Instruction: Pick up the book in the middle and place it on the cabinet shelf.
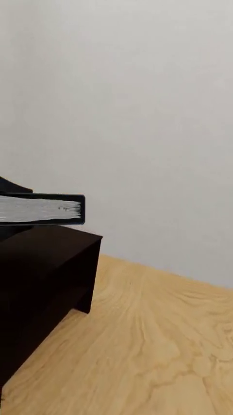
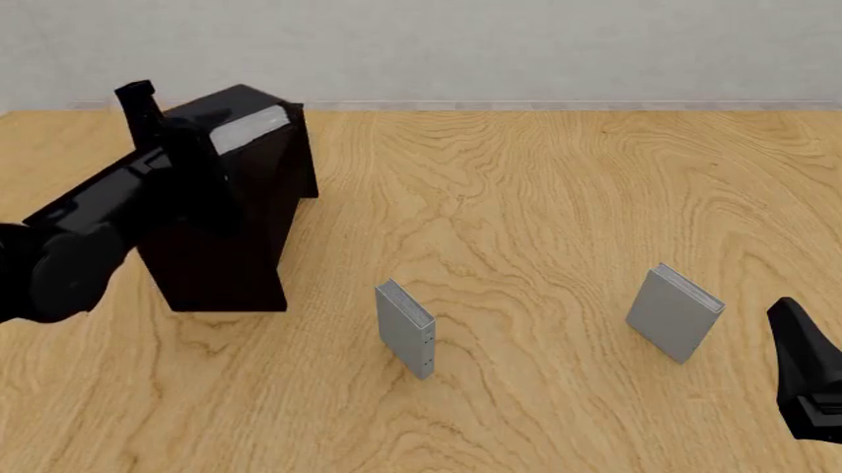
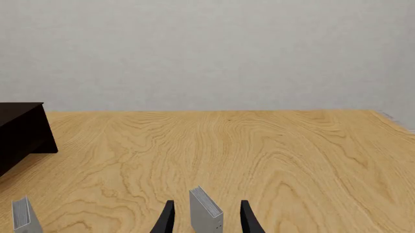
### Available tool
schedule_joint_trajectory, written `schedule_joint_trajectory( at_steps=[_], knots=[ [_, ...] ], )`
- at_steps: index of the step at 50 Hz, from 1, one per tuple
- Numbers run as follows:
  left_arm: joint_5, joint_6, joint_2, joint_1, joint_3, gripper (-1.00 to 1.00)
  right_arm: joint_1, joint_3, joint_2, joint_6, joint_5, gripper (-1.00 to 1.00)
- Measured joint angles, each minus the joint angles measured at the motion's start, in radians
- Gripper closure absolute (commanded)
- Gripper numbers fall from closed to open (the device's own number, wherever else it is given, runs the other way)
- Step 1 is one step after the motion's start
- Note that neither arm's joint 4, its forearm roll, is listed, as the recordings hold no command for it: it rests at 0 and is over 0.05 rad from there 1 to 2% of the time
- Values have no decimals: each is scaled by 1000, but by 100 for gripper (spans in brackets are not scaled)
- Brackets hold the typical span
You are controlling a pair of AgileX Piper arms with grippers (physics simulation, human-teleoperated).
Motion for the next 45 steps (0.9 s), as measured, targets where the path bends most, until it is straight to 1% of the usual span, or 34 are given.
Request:
schedule_joint_trajectory(
  at_steps=[16, 26, 45],
  knots=[
    [-12, 22, 63, 53, -28, 100, 0, 0, 0, 0, 0, -100],
    [-5, 31, 97, 71, -43, 100, 0, 0, 0, 0, 0, -100],
    [27, 9, 118, 81, -56, 100, 0, 0, 0, 0, 0, -100]
  ],
)
